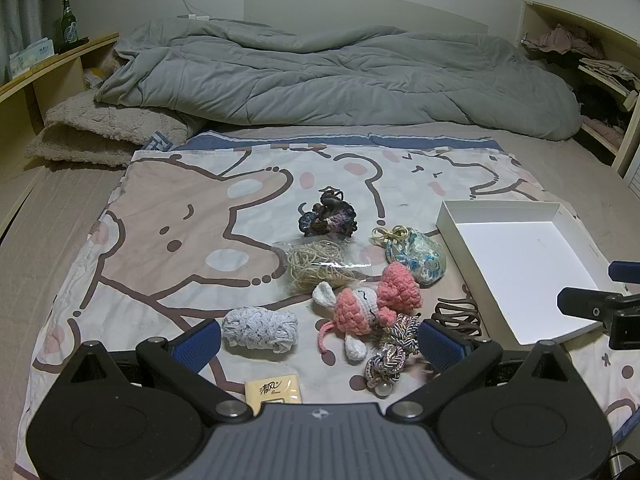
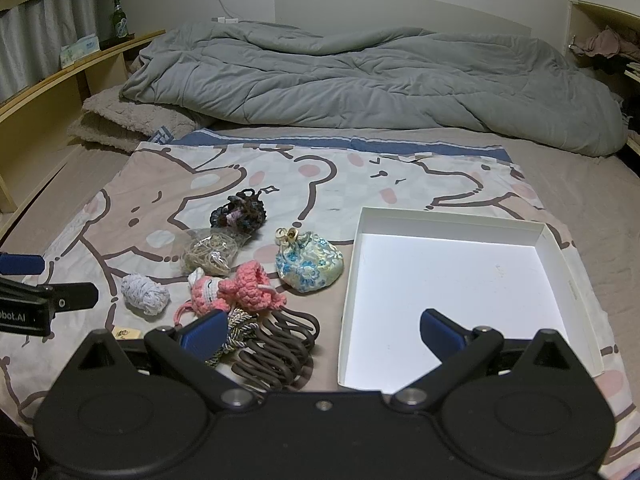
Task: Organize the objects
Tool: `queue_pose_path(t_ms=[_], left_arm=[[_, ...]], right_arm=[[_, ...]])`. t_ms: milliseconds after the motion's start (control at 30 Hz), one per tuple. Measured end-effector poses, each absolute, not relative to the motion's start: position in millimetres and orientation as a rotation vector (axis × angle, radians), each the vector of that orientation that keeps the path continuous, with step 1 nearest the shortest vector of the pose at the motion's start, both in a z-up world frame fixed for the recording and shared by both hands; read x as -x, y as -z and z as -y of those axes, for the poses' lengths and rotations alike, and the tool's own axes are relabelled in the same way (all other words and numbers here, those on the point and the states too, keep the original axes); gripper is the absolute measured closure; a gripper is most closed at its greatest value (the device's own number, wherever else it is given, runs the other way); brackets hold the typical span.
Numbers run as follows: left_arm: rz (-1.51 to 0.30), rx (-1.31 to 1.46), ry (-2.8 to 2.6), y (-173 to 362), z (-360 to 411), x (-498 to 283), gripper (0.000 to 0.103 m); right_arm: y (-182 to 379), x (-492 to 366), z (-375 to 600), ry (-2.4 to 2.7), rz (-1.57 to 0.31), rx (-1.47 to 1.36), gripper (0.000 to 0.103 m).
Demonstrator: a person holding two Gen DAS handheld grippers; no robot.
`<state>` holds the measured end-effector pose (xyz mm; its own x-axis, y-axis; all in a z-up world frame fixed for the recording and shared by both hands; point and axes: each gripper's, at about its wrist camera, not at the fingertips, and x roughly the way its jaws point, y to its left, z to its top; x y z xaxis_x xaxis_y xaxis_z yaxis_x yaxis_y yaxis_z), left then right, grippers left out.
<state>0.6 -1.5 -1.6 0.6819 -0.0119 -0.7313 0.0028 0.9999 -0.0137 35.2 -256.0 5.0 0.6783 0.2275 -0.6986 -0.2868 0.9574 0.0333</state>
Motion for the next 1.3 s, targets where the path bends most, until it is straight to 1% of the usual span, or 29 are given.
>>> queue_pose_path(t_ms=[1300], left_arm=[[-0.817, 0.004, 0.003, 6.5, 5.0, 3.0, 0.0]], right_arm=[[-1.7, -33.3, 254.7, -0.286, -0.779, 0.095, 0.0]])
